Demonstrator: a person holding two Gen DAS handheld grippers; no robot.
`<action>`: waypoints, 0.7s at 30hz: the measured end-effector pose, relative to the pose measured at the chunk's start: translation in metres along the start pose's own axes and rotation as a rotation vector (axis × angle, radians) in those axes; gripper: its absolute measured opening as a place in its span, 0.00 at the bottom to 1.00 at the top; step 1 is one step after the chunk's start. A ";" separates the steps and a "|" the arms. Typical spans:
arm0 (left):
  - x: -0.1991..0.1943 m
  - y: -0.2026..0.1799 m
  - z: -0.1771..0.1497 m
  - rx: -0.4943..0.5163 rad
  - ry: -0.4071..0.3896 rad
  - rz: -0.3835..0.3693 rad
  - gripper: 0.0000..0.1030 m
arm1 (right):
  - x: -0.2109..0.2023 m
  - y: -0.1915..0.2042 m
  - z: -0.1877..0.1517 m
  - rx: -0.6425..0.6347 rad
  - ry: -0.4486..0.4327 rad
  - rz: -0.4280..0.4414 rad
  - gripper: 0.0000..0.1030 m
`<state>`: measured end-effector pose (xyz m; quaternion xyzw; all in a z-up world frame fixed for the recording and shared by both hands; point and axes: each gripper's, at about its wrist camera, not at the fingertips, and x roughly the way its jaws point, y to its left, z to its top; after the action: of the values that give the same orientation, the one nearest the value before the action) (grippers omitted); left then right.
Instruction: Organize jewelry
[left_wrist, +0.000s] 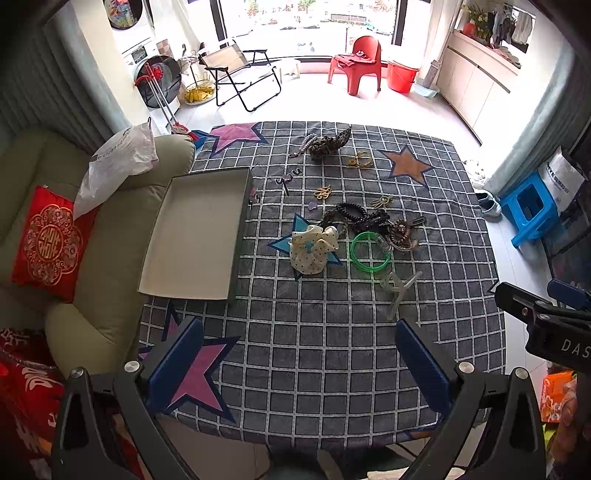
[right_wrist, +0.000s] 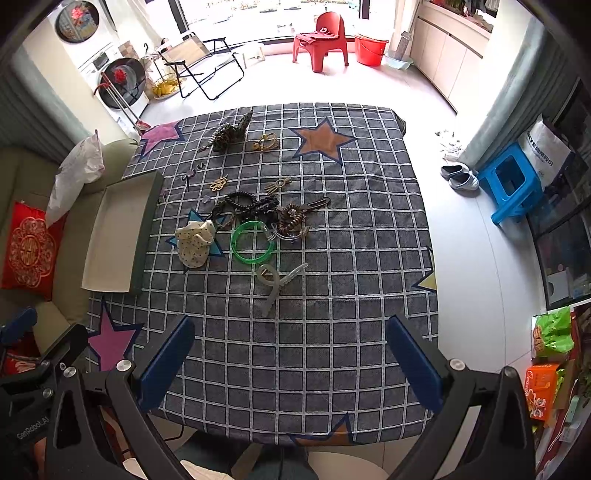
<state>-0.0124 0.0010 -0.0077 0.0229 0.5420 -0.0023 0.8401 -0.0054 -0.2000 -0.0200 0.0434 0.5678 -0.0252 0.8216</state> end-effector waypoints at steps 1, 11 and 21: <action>0.000 0.000 0.000 0.000 0.000 0.000 1.00 | 0.000 0.000 0.000 0.000 0.000 0.000 1.00; 0.001 -0.001 -0.001 0.000 0.002 0.001 1.00 | 0.000 -0.001 0.000 0.000 0.001 0.000 1.00; 0.002 -0.001 -0.006 -0.001 0.006 0.007 1.00 | 0.002 -0.004 0.001 0.000 0.002 0.002 1.00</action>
<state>-0.0168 0.0001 -0.0121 0.0241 0.5444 0.0010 0.8385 -0.0044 -0.2038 -0.0215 0.0440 0.5684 -0.0244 0.8212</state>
